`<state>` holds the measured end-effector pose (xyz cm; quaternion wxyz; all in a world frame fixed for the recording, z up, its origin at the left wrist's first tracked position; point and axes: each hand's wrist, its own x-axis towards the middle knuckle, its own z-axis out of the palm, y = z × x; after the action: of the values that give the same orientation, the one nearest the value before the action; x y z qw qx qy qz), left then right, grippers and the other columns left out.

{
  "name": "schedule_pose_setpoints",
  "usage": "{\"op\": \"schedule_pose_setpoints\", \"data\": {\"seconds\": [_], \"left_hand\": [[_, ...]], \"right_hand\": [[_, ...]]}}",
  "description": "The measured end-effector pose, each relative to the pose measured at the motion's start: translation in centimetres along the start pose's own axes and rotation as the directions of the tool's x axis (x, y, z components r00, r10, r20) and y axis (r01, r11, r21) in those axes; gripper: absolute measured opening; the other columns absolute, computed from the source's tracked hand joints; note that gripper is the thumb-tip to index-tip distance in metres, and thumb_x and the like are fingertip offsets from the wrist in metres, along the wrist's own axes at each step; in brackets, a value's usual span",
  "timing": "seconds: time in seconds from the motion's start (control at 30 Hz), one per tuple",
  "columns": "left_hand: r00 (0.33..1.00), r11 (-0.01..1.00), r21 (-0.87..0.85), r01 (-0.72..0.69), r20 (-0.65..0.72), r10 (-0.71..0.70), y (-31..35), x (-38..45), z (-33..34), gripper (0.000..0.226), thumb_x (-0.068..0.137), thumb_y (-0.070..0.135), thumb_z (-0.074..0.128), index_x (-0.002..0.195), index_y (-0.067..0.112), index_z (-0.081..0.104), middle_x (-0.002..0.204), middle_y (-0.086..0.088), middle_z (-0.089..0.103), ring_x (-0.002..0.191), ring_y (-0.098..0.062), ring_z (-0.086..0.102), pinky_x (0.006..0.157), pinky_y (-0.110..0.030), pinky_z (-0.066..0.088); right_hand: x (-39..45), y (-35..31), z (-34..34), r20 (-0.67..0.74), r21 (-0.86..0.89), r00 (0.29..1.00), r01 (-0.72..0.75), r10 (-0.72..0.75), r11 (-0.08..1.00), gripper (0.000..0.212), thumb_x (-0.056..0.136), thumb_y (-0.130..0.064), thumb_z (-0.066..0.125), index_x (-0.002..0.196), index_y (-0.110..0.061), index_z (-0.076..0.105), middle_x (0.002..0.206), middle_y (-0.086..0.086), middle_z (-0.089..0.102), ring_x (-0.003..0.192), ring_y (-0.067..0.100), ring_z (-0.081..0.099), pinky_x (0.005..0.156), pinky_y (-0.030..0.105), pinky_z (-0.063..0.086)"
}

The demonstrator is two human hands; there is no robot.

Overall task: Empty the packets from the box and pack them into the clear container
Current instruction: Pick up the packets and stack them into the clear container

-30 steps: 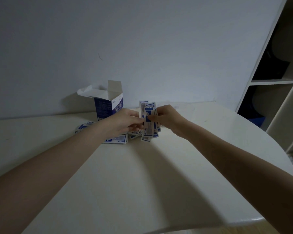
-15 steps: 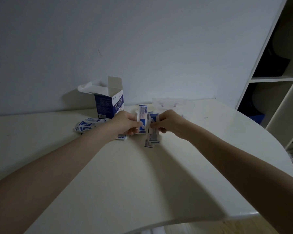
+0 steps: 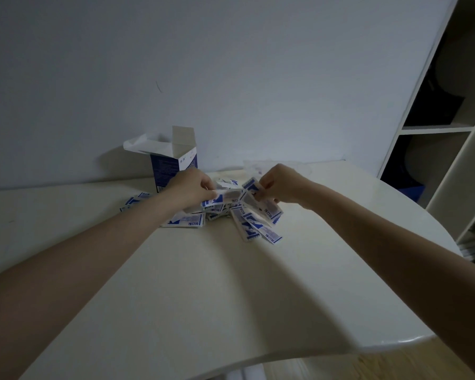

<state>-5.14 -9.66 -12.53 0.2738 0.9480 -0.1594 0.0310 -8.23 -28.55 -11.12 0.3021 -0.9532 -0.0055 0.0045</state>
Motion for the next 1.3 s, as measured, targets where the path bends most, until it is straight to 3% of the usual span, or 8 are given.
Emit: {"op": "schedule_pose_setpoints", "data": {"seconds": [0.13,0.37,0.53,0.77,0.87,0.97,1.07,1.3], "left_hand": [[0.996,0.998,0.028,-0.063,0.070,0.061,0.6,0.5,0.6,0.015,0.086,0.020,0.064,0.093,0.010,0.073,0.101,-0.004,0.070,0.096,-0.020,0.061,0.084,-0.034,0.047],[0.991,0.994,0.040,-0.100,0.095,0.095,0.9,0.8,0.8,0.017,0.087,0.015,0.062,0.098,0.008,0.073,0.099,-0.006,0.071,0.093,-0.017,0.060,0.082,-0.030,0.046],[0.992,0.993,0.031,-0.114,0.048,0.113,1.1,0.9,0.5,0.014,0.086,0.018,0.065,0.093,0.010,0.073,0.094,-0.004,0.069,0.087,-0.014,0.058,0.076,-0.027,0.045],[0.982,0.982,-0.071,-0.176,0.062,0.181,3.0,1.1,0.9,0.019,0.088,0.012,0.062,0.106,0.009,0.068,0.090,-0.007,0.066,0.060,-0.009,0.056,0.058,-0.015,0.046],[0.986,0.988,-0.033,-0.152,0.065,0.154,3.5,1.3,2.1,0.024,0.088,0.015,0.061,0.111,0.007,0.065,0.110,-0.011,0.066,0.087,-0.020,0.061,0.076,-0.023,0.047],[0.960,0.965,0.159,-0.211,0.221,0.174,3.8,1.5,4.0,0.033,0.087,0.024,0.062,0.116,0.008,0.063,0.118,-0.009,0.063,0.107,-0.022,0.058,0.084,-0.021,0.041],[0.936,0.924,0.283,-0.255,0.311,0.163,4.2,1.6,5.5,0.036,0.086,0.027,0.062,0.117,0.008,0.061,0.118,-0.010,0.061,0.106,-0.024,0.058,0.085,-0.026,0.044],[0.930,0.972,0.129,-0.194,0.339,0.141,3.9,1.8,5.7,0.012,0.080,0.021,0.071,0.082,0.014,0.061,0.084,0.001,0.059,0.074,-0.012,0.052,0.059,-0.021,0.038]], "right_hand": [[0.4,0.0,0.2,0.086,0.053,0.996,-0.042,0.037,0.998,0.028,0.086,-0.008,0.061,0.108,0.010,0.064,0.111,0.028,0.064,0.084,0.024,0.057,0.072,0.032,0.050],[0.1,0.8,-0.7,0.145,0.108,0.988,-0.059,0.043,0.992,0.021,0.091,-0.009,0.056,0.106,0.001,0.067,0.113,0.018,0.066,0.093,0.027,0.063,0.087,0.036,0.053],[0.2,0.2,-1.4,-0.028,0.026,0.999,0.042,-0.041,0.999,0.019,0.077,-0.016,0.073,0.065,-0.003,0.066,0.060,0.008,0.058,0.074,0.027,0.054,0.059,0.026,0.038],[-0.1,-1.1,-0.5,0.004,-0.309,0.955,0.282,-0.295,0.908,0.024,0.076,-0.015,0.072,0.098,-0.004,0.069,0.100,0.012,0.069,0.086,0.025,0.061,0.067,0.024,0.041],[-0.2,-0.2,-1.0,-0.003,-0.451,0.955,0.262,-0.295,0.853,0.030,0.081,-0.013,0.066,0.110,-0.009,0.059,0.098,0.006,0.063,0.081,0.020,0.051,0.068,0.025,0.041],[-0.4,1.8,-1.6,0.038,-0.553,0.963,0.242,-0.266,0.797,0.006,0.085,-0.010,0.056,0.081,-0.010,0.061,0.076,0.003,0.059,0.072,0.020,0.047,0.057,0.023,0.035],[-0.6,3.4,-1.1,0.087,-0.544,0.981,0.193,-0.174,0.817,0.035,0.088,-0.011,0.050,0.055,-0.012,0.037,0.057,0.001,0.039,0.061,0.021,0.040,0.047,0.022,0.026],[-0.3,5.4,-0.9,0.042,-0.367,0.989,0.146,-0.140,0.919,0.021,0.084,-0.017,0.062,0.098,-0.002,0.068,0.093,0.012,0.064,0.078,0.018,0.049,0.061,0.024,0.037]]}}
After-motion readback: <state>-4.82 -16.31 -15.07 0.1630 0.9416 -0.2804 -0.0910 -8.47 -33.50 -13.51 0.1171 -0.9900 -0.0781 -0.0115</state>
